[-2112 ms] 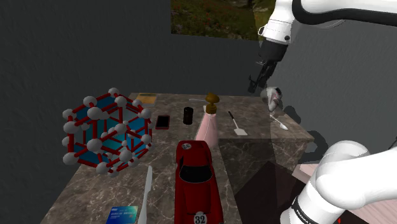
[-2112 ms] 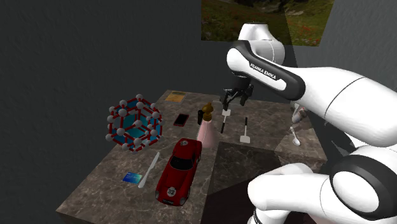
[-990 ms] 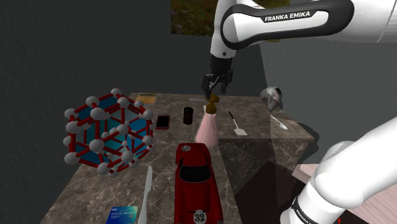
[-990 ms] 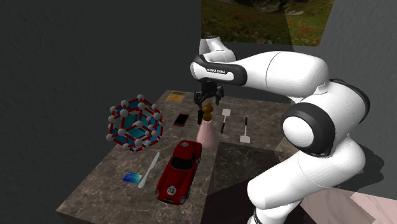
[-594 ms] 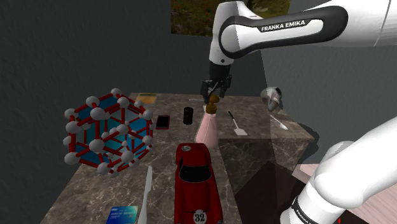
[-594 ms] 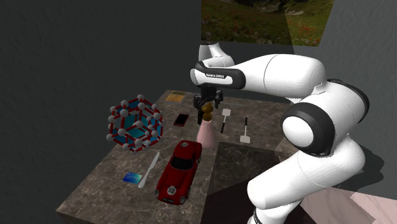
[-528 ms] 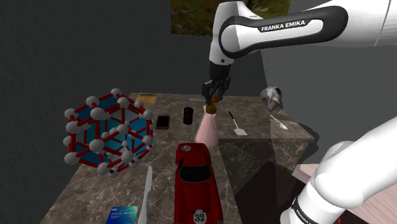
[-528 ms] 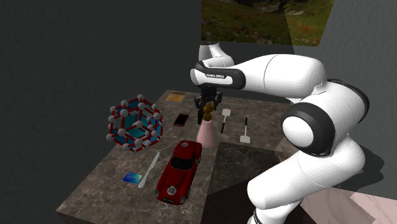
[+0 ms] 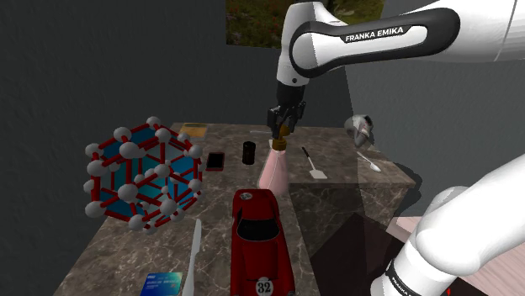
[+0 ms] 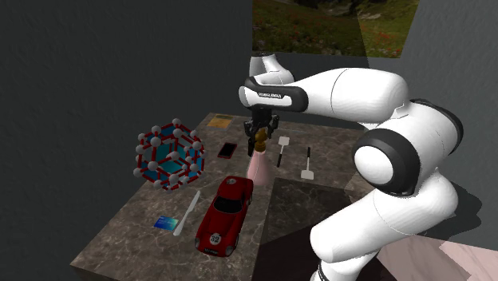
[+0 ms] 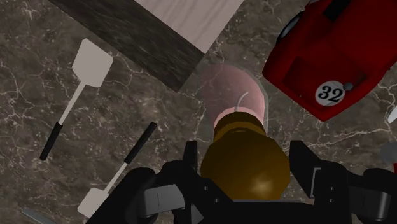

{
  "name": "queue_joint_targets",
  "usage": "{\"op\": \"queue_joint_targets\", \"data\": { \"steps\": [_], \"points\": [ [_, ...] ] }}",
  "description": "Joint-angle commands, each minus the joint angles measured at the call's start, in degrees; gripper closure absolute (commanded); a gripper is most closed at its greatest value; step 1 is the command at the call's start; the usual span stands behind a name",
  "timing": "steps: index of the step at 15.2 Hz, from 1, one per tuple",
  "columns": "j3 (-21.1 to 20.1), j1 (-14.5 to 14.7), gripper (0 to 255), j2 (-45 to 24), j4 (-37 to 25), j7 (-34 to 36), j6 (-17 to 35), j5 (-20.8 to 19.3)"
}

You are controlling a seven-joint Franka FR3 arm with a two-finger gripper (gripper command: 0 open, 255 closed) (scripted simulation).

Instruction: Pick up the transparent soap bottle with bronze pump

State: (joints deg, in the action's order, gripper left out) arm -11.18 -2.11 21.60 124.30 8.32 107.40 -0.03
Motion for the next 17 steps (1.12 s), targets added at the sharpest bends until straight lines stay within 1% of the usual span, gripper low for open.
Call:
{"op": "queue_joint_targets", "data": {
  "steps": [1, 16, 17],
  "points": [
    [0.0, 0.0, 255, 0.0, 0.1, 0.0, 0.1, 0.0],
    [0.3, -0.3, 255, -1.2, -12.5, -0.5, -11.4, -0.3],
    [0.3, -0.3, 255, -1.2, -12.7, -0.5, -11.5, -0.3]
  ]
}}
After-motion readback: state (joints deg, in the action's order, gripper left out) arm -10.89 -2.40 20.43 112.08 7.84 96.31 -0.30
